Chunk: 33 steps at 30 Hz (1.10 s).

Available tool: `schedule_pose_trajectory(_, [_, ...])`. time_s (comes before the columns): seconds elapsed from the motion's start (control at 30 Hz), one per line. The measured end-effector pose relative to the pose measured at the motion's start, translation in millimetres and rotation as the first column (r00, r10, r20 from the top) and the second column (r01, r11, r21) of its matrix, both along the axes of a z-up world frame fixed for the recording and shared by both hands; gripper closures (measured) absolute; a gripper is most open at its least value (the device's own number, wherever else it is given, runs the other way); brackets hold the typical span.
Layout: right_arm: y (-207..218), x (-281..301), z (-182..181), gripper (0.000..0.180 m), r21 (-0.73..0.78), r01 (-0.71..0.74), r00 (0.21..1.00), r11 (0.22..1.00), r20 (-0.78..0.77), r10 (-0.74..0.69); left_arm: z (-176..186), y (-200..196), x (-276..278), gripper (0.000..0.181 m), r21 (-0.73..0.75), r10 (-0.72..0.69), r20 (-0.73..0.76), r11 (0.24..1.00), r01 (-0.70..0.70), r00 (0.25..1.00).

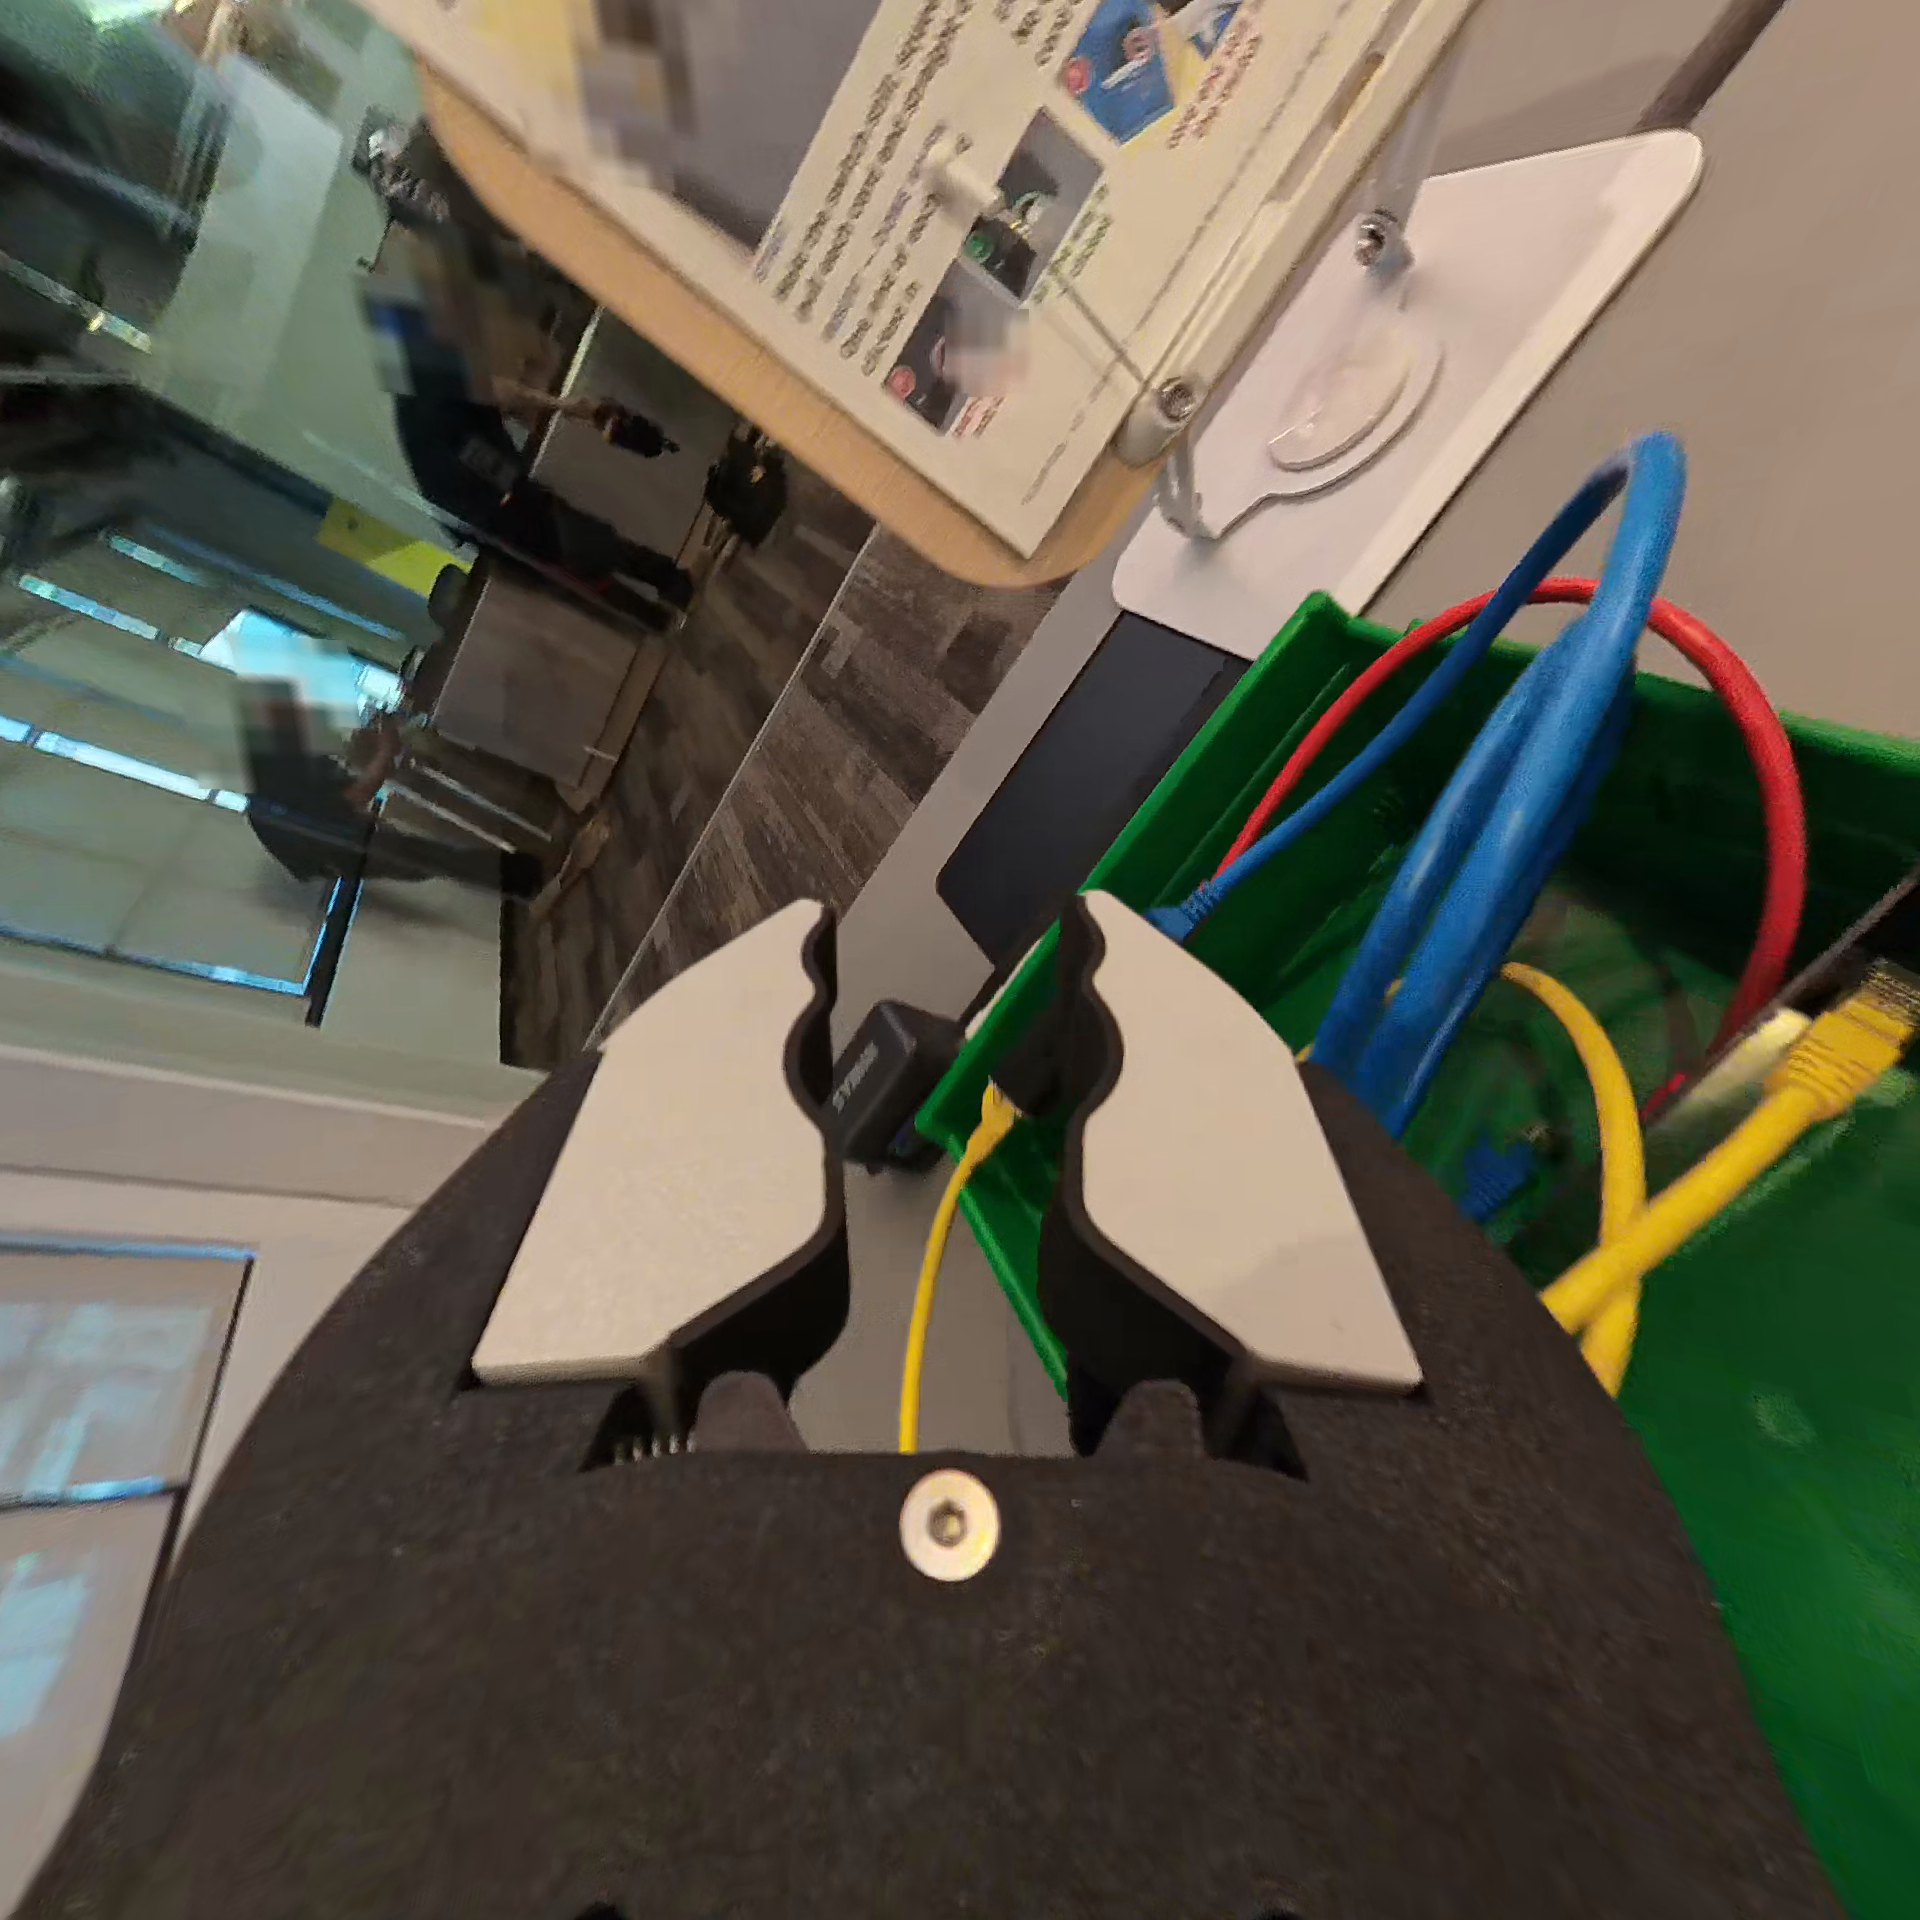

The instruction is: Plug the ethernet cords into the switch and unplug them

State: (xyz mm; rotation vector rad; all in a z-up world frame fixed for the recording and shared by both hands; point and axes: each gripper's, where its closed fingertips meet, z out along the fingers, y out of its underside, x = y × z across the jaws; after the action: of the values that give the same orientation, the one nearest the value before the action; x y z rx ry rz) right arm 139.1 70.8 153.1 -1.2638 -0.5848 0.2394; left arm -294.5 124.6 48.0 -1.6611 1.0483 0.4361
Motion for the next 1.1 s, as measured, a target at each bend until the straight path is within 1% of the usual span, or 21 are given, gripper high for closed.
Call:
schedule_pose_trajectory(0.07, [-1, 0, 1, 0.161, -0.005, 0.004, 1.0, 1.0, 0.001, -0.004, -7, 15, 5, 0.14, -0.056, -0.047, -0.045, 0.997, 0.045, 0.998])
schedule_pose_trajectory(0.1, [-1, -2, 0, 0.162, -0.006, -0.001, 1.0, 1.0, 0.01, 0.001, -16, 19, 3, 0.14, -0.117, -0.068, -0.075, 0.991, 0.058, 0.995])
schedule_pose_trajectory(0.17, [0, -4, -4, 0.161, -0.025, -0.008, 1.0, 1.0, 0.024, 0.009, -31, 24, -3, 0.137, -0.211, -0.116, -0.149, 0.974, 0.083, 0.982])
schedule_pose_trajectory(0.23, [1, -8, -6, 0.161, -0.039, -0.019, 0.999, 0.999, 0.033, 0.02, -53, 21, -9, 0.136, -0.313, -0.193, -0.24, 0.943, 0.112, 0.952])
schedule_pose_trajectory(0.27, [-1, -12, -5, 0.161, -0.044, -0.04, 0.999, 0.998, 0.033, 0.041, -61, 22, -14, 0.137, -0.333, -0.208, -0.296, 0.937, 0.104, 0.932])
schedule_pose_trajectory(0.33, [1, -11, -1, 0.161, -0.058, -0.021, 1.0, 0.998, -0.006, 0.021, -76, 24, -19, 0.137, -0.376, -0.244, -0.362, 0.921, 0.099, 0.899])
schedule_pose_trajectory(0.43, [-2, -18, 1, 0.157, -0.067, -0.054, 0.998, 0.996, -0.026, 0.052, -91, 29, -12, 0.135, -0.414, -0.295, -0.371, 0.901, 0.127, 0.881])
schedule_pose_trajectory(0.53, [-2, -25, -4, 0.155, -0.087, -0.07, 0.998, 0.994, 0.002, 0.07, -104, 36, -8, 0.136, -0.442, -0.328, -0.416, 0.888, 0.128, 0.848])
schedule_pose_trajectory(0.6, [0, -26, -5, 0.155, -0.087, -0.053, 0.998, 0.995, 0.014, 0.055, -114, 40, -14, 0.145, -0.46, -0.339, -0.485, 0.883, 0.094, 0.806])
schedule_pose_trajectory(0.67, [-2, -29, -2, 0.155, -0.07, -0.077, 0.997, 0.995, 0.0, 0.077, -118, 44, -19, 0.156, -0.448, -0.355, -0.547, 0.889, 0.093, 0.758])
schedule_pose_trajectory(0.7, [-3, -32, 0, 0.154, -0.062, -0.093, 0.996, 0.994, -0.013, 0.093, -117, 45, -19, 0.156, -0.444, -0.363, -0.559, 0.891, 0.101, 0.745])
schedule_pose_trajectory(0.8, [-2, -33, 0, 0.154, -0.072, -0.11, 0.994, 0.991, -0.033, 0.108, -118, 46, -20, 0.156, -0.451, -0.365, -0.556, 0.887, 0.097, 0.747])
schedule_pose_trajectory(0.83, [-2, -34, -1, 0.154, -0.077, -0.116, 0.993, 0.99, -0.03, 0.113, -119, 49, -23, 0.148, -0.434, -0.354, -0.58, 0.896, 0.09, 0.734])
schedule_pose_trajectory(0.87, [-1, -34, -2, 0.154, -0.082, -0.114, 0.993, 0.99, -0.026, 0.113, -121, 52, -26, 0.146, -0.417, -0.342, -0.602, 0.905, 0.082, 0.722])
schedule_pose_trajectory(0.93, [2, -34, -6, 0.154, -0.092, -0.103, 0.995, 0.99, -0.016, 0.102, -128, 53, -27, 0.149, -0.418, -0.351, -0.605, 0.904, 0.09, 0.714])
schedule_pose_trajectory(0.97, [3, -34, -7, 0.154, -0.095, -0.101, 0.995, 0.99, -0.012, 0.1, -128, 54, -26, 0.155, -0.404, -0.348, -0.606, 0.909, 0.101, 0.715])
schedule_pose_trajectory(1.0, [3, -35, -7, 0.154, -0.097, -0.101, 0.995, 0.99, -0.009, 0.101, -127, 55, -25, 0.155, -0.401, -0.35, -0.6, 0.91, 0.109, 0.719])
schedule_pose_trajectory(1.1, [4, -40, -9, 0.154, -0.103, -0.113, 0.994, 0.988, 0.001, 0.113, -122, 54, -24, 0.156, -0.4, -0.347, -0.55, 0.908, 0.125, 0.76])
